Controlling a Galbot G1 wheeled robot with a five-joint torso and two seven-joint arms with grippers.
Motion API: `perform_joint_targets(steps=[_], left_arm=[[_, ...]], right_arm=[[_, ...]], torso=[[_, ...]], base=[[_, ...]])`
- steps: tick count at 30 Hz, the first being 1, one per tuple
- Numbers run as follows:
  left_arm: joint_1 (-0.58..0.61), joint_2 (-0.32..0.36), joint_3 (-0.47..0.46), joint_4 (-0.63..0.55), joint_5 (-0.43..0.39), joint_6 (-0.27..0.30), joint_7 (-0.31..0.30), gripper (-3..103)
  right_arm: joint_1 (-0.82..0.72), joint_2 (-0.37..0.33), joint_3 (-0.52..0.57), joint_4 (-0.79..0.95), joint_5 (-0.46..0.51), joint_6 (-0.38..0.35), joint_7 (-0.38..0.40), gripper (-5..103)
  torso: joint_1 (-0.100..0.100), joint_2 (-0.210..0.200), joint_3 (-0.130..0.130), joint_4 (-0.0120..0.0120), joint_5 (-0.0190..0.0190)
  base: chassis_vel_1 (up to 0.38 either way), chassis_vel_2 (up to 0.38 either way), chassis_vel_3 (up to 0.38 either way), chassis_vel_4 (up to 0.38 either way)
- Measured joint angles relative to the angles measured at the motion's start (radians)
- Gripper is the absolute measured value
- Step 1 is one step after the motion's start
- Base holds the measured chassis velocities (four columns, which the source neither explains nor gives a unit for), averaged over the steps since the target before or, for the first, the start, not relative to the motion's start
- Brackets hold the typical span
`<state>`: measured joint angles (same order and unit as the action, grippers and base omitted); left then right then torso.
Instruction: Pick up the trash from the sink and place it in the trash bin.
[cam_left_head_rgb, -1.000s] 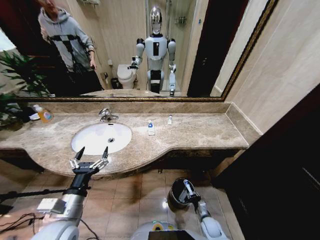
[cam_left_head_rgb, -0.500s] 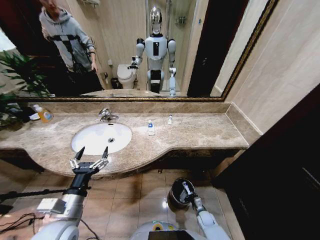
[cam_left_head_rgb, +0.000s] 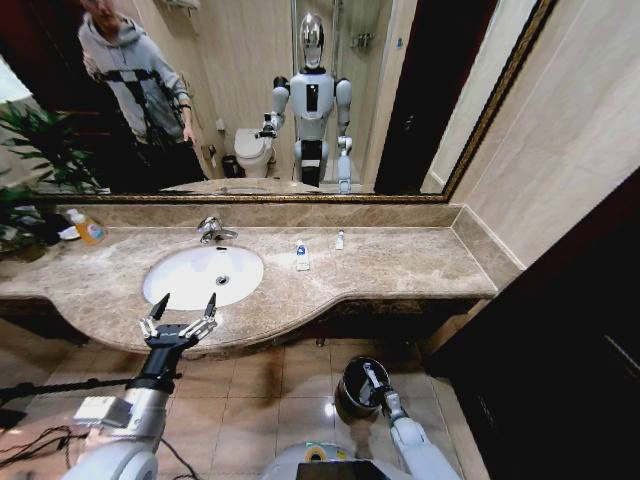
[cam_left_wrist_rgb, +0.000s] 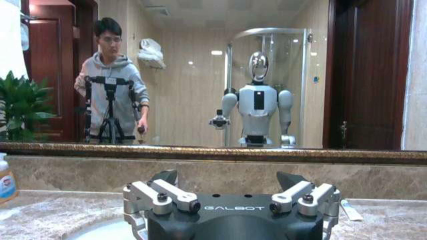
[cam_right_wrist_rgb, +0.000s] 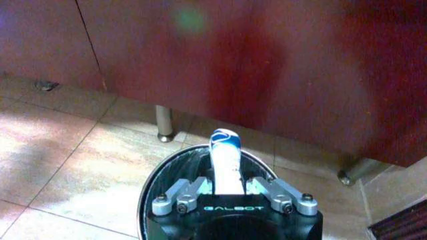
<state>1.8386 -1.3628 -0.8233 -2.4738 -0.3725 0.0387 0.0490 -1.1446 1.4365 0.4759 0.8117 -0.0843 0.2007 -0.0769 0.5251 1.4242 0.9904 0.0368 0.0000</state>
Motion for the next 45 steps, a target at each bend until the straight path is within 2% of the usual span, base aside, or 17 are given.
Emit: perform_joint_targets(steps=[9,11,14,15,17,18,20,23,24,26,28,29,31,32,33,36,45], left_arm=[[0.0,0.0,0.0,0.0,0.0,0.0,0.0,100],[0.0,0.0,0.0,0.0,0.0,0.0,0.0,100],[0.0,0.0,0.0,0.0,0.0,0.0,0.0,100],[0.0,0.0,0.0,0.0,0.0,0.0,0.0,100],[0.0,0.0,0.0,0.0,0.0,0.0,0.0,100],[0.0,0.0,0.0,0.0,0.0,0.0,0.0,100],[0.0,0.0,0.0,0.0,0.0,0.0,0.0,100],[0.0,0.0,0.0,0.0,0.0,0.0,0.0,100],[0.0,0.0,0.0,0.0,0.0,0.0,0.0,100],[0.0,0.0,0.0,0.0,0.0,0.0,0.0,100],[0.0,0.0,0.0,0.0,0.0,0.0,0.0,100],[0.0,0.0,0.0,0.0,0.0,0.0,0.0,100],[0.0,0.0,0.0,0.0,0.0,0.0,0.0,100],[0.0,0.0,0.0,0.0,0.0,0.0,0.0,100],[0.0,0.0,0.0,0.0,0.0,0.0,0.0,100],[0.0,0.0,0.0,0.0,0.0,0.0,0.0,100],[0.0,0.0,0.0,0.0,0.0,0.0,0.0,100]], right_arm=[[0.009,0.001,0.001,-0.009,-0.001,0.001,0.002,19],[0.011,0.001,0.001,-0.01,-0.002,0.001,0.003,23],[0.013,0.001,0.002,-0.012,-0.002,0.004,0.004,40],[0.013,0.001,0.002,-0.012,-0.002,0.004,0.004,40],[0.012,0.001,0.003,-0.011,-0.002,0.004,0.005,50],[0.012,0.001,0.003,-0.011,-0.002,0.004,0.005,50],[0.002,0.0,0.005,0.002,-0.001,0.004,0.008,61],[-0.015,-0.005,0.009,0.03,0.001,0.004,0.011,68],[-0.036,-0.011,0.013,0.066,0.007,0.004,0.015,79],[-0.059,-0.018,0.016,0.106,0.02,0.004,0.017,79],[-0.106,-0.031,0.019,0.185,0.051,-0.001,0.021,89],[-0.106,-0.031,0.019,0.185,0.051,-0.001,0.021,89],[-0.195,-0.054,0.035,0.371,0.117,-0.024,0.03,98],[-0.244,-0.063,0.048,0.476,0.153,-0.051,0.033,99],[-0.244,-0.063,0.048,0.476,0.153,-0.051,0.033,99],[-0.347,-0.076,0.079,0.709,0.203,-0.102,0.046,100],[-0.56,-0.064,0.124,1.119,0.22,-0.187,0.097,100]], torso=[[0.0,0.0,0.0,0.0,0.0],[0.0,0.0,0.0,0.0,0.0],[0.0,0.0,0.0,0.0,0.0],[0.0,0.0,0.0,0.0,0.0],[0.0,0.0,0.0,0.0,0.0],[0.0,0.0,0.0,0.0,0.0],[0.0,0.0,0.0,0.0,0.0001],[0.0,0.0,0.0,0.0001,0.0002],[0.0,0.0,0.0,0.0001,0.0001],[0.0,0.0,0.0,0.0001,0.0001],[0.0,0.0,0.0,0.0,0.0002],[0.0,0.0,0.0,0.0,0.0002],[0.0,0.0,0.0,-0.0001,0.0],[0.0,0.0,0.0,0.0,0.0001],[0.0,0.0,0.0,0.0,0.0001],[0.0,0.0,0.0,0.0,-0.0003],[0.0,0.0,0.0,-0.0001,-0.0002]], base=[[0.0,0.0,0.0,0.0],[0.0,0.0,0.0,0.0],[0.0,0.0,0.0,0.0],[0.0,0.0,0.0,0.0],[0.0,0.0,0.0,0.0],[0.0,0.0,0.0,0.0],[0.0,0.0,0.0,0.0],[0.0,0.0,0.0,0.0],[0.0,0.0,0.0,0.0],[0.0,0.0,0.0,0.0],[0.0,0.0,0.0,0.0],[0.0,0.0,0.0,0.0],[0.0,0.0,0.0,0.0],[0.0,0.0,0.0,0.0],[0.0,0.0,0.0,0.0],[0.0,0.0,0.0,0.0],[0.0,0.0,0.0,0.0]])
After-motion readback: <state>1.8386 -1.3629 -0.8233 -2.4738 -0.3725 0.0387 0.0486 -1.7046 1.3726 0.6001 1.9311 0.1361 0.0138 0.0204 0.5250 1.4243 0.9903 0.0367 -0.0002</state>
